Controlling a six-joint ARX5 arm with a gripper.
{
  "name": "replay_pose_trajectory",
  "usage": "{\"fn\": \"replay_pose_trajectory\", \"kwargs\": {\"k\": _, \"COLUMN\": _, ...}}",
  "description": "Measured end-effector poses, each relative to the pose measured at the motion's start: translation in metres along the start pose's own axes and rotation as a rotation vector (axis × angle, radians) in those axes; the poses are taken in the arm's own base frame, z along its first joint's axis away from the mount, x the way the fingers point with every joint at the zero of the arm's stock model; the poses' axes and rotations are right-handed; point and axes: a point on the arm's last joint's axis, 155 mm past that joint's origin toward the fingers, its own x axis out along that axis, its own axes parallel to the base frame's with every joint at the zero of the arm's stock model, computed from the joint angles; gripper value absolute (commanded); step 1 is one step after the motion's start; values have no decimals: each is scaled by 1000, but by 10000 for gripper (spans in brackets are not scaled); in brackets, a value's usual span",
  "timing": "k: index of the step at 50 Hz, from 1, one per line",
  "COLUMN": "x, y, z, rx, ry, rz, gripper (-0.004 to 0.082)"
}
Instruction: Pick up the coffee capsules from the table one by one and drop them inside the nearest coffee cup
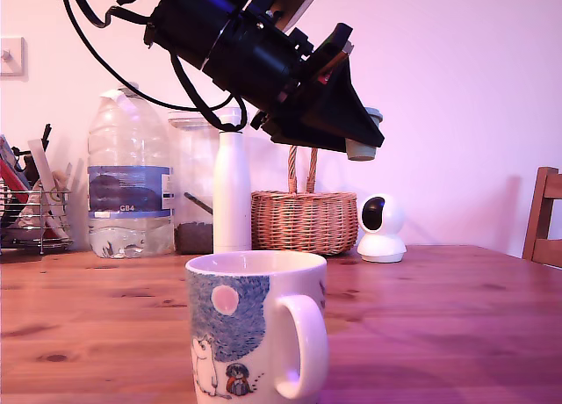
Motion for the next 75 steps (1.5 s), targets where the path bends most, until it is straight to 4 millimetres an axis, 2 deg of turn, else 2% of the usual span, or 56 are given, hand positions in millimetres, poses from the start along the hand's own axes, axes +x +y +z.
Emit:
{"fn": "replay_pose_trajectory", "kwargs": {"k": 24, "x": 1, "y": 0, "z": -1, "rx": -2, "ry": 4, "rz": 4, "gripper": 202}}
{"fn": "replay_pose_trajectory", "kwargs": {"k": 36, "x": -1, "y": -5, "z": -7, "rx": -5, "ry": 28, "rz": -6, "gripper": 201}}
{"fn": "replay_pose_trajectory", "kwargs": {"k": 56, "x": -46, "y": -26, "z": -14, "rx": 54, "ry": -11, "rz": -2, "gripper": 201}}
{"fn": "replay_pose_trajectory", "kwargs": {"k": 75, "x": -75, "y": -44, "z": -52, "rx": 27, "ry": 13, "rz": -5, "gripper": 201}}
